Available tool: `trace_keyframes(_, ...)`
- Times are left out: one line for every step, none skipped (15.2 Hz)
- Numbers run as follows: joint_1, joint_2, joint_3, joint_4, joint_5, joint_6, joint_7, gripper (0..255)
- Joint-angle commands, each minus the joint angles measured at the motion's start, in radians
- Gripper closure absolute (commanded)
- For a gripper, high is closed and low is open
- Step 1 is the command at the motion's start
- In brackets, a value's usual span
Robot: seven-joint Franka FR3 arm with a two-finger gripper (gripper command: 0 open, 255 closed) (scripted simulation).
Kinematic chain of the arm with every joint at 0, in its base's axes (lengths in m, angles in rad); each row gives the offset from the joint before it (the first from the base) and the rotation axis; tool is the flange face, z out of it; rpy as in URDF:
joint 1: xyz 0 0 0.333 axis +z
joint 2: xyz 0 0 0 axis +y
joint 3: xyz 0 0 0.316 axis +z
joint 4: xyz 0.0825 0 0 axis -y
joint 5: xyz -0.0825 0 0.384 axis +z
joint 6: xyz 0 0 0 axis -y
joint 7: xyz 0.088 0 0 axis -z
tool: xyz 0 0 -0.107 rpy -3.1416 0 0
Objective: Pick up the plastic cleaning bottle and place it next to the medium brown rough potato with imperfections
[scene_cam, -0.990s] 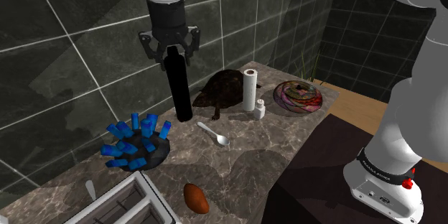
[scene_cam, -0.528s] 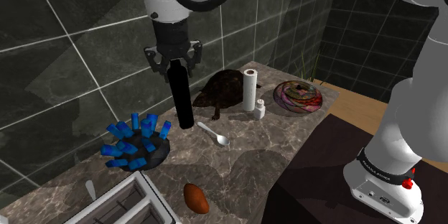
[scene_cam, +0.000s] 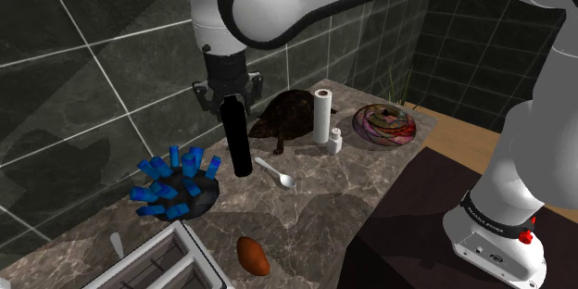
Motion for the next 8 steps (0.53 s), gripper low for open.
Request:
trace_keyframes(-0.002, 0.0, -0.001, -0.028, -0.001, 0.028, 0.002, 255)
trace_keyframes(-0.002, 0.001, -0.002, -0.039, -0.003, 0.041, 0.004, 255)
trace_keyframes(-0.002, 0.003, -0.002, -0.051, -0.004, 0.054, 0.005, 255)
trace_keyframes(-0.002, 0.005, -0.002, -0.062, -0.006, 0.067, 0.007, 255)
trace_keyframes(-0.002, 0.007, -0.003, -0.072, -0.007, 0.079, 0.009, 255)
trace_keyframes(-0.002, 0.009, -0.003, -0.083, -0.009, 0.092, 0.011, 255)
trace_keyframes(-0.002, 0.012, -0.004, -0.093, -0.011, 0.104, 0.013, 255)
trace_keyframes(-0.002, 0.014, -0.004, -0.103, -0.013, 0.117, 0.016, 255)
